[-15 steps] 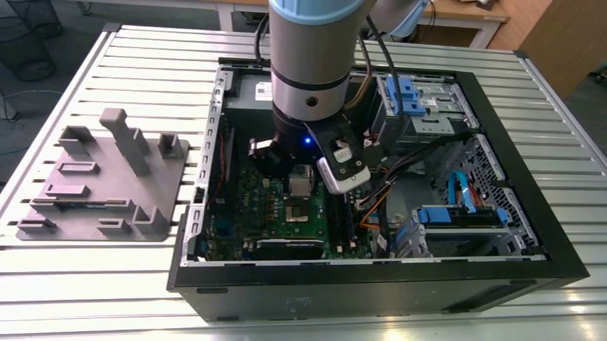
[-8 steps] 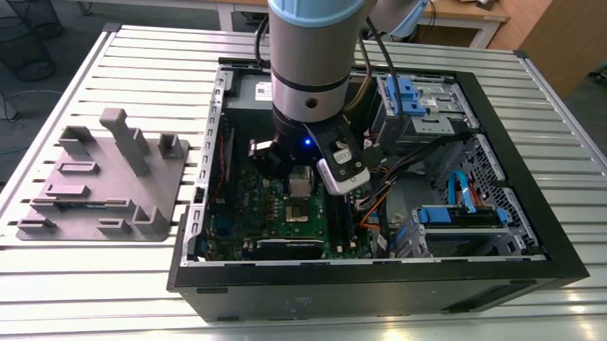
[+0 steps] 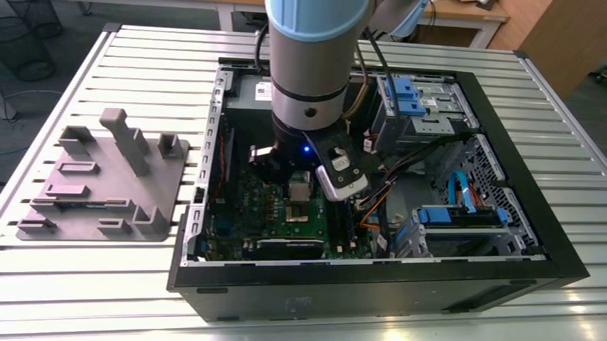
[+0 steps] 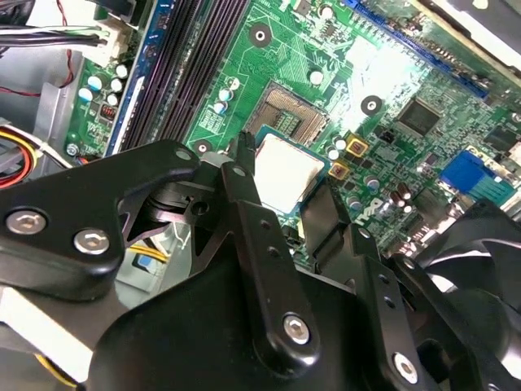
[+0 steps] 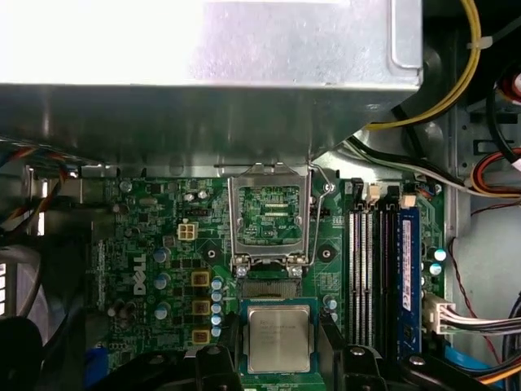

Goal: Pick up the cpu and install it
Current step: 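Place the cpu into insertion slot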

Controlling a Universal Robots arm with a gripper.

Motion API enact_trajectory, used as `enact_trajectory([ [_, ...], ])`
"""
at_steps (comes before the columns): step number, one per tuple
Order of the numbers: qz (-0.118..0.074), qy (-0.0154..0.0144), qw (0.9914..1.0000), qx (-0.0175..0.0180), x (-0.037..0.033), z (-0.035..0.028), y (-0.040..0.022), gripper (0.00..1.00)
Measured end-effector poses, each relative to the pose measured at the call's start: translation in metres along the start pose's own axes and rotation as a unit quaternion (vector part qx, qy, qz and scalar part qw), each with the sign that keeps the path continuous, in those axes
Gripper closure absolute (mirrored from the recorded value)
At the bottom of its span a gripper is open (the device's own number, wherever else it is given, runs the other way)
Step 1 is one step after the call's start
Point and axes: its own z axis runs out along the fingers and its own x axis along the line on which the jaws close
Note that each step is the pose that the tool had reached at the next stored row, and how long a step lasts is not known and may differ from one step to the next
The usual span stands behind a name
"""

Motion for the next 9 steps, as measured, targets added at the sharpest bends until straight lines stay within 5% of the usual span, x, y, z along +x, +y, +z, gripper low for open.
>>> enact_trajectory([
  [9, 0.0, 0.0, 1.0, -0.0001, 0.0002, 0.0079, -0.0023, 0.53],
])
